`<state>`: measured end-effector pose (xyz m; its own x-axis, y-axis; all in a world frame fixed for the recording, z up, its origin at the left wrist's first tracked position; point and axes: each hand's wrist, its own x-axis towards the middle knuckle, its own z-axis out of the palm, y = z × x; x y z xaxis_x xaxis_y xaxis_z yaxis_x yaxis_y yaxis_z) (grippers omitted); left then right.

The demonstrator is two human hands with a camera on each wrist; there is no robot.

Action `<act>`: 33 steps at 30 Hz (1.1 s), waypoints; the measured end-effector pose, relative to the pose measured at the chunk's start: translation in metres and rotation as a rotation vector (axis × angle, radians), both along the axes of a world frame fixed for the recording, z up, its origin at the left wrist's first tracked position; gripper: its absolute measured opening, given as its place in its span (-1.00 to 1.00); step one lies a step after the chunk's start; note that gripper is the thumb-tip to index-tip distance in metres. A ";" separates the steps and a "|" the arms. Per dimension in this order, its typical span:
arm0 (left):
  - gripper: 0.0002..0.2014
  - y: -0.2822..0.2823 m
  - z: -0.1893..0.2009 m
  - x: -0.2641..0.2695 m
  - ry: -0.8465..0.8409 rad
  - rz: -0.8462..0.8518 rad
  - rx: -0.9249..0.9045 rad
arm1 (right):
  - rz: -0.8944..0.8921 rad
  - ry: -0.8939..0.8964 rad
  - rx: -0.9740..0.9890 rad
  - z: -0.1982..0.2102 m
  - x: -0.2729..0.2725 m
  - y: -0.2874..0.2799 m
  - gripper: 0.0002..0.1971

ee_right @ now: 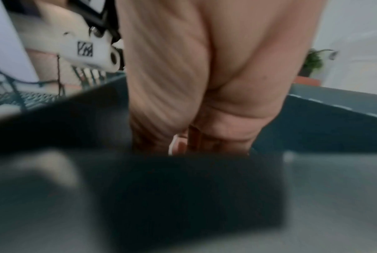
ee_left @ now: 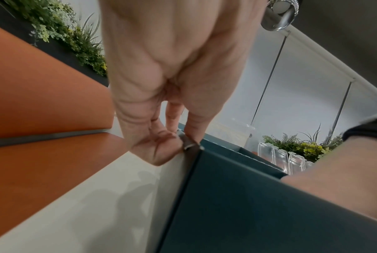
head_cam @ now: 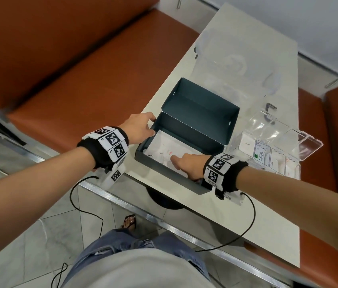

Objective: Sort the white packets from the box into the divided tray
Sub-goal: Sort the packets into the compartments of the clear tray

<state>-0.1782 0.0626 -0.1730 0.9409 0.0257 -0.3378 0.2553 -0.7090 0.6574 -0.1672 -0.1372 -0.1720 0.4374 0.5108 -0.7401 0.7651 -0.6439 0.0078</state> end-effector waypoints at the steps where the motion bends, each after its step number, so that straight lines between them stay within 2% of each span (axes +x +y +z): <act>1: -0.59 0.000 0.000 0.000 -0.001 -0.001 -0.001 | 0.030 -0.002 -0.005 0.000 0.001 0.004 -0.52; 4: -0.60 0.000 -0.002 0.000 -0.006 -0.002 -0.005 | 0.063 0.001 -0.005 -0.002 0.007 0.014 -0.56; 8: -0.61 0.002 -0.005 0.000 -0.011 0.001 -0.015 | -0.035 0.068 0.021 -0.010 0.015 0.016 -0.62; 12: -0.63 0.003 -0.007 0.002 -0.015 -0.011 -0.022 | -0.232 0.125 0.214 -0.013 0.027 0.012 -0.68; 15: -0.63 0.005 -0.008 0.003 -0.013 -0.020 -0.024 | -0.221 0.045 0.317 -0.012 0.040 0.008 -0.75; 17: -0.63 0.005 -0.008 0.004 -0.012 -0.025 -0.024 | -0.170 -0.008 0.335 -0.011 0.045 0.008 -0.62; 20: -0.64 0.006 -0.008 0.005 -0.011 -0.025 -0.029 | -0.118 0.001 0.232 -0.010 0.045 0.017 -0.26; 22: -0.65 0.006 -0.008 0.005 -0.013 -0.025 -0.033 | -0.081 0.015 0.172 -0.011 0.039 0.029 -0.20; 25: -0.64 0.006 -0.008 0.004 -0.012 -0.027 -0.039 | -0.084 0.068 0.214 -0.009 0.030 0.050 -0.36; 29: -0.64 0.005 -0.009 0.003 -0.014 -0.021 -0.058 | -0.105 0.113 0.209 -0.007 0.015 0.074 -0.84; 30: -0.65 0.005 -0.009 0.003 -0.014 -0.019 -0.059 | -0.128 0.109 0.200 -0.006 0.014 0.077 -0.89; 33: -0.64 0.005 -0.008 0.003 -0.006 -0.018 -0.049 | -0.238 0.154 0.188 -0.004 0.013 0.082 -0.82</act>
<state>-0.1751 0.0677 -0.1813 0.9430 -0.0077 -0.3327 0.2388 -0.6804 0.6929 -0.1541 -0.0550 -0.1759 0.4516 0.5419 -0.7089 0.5762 -0.7837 -0.2320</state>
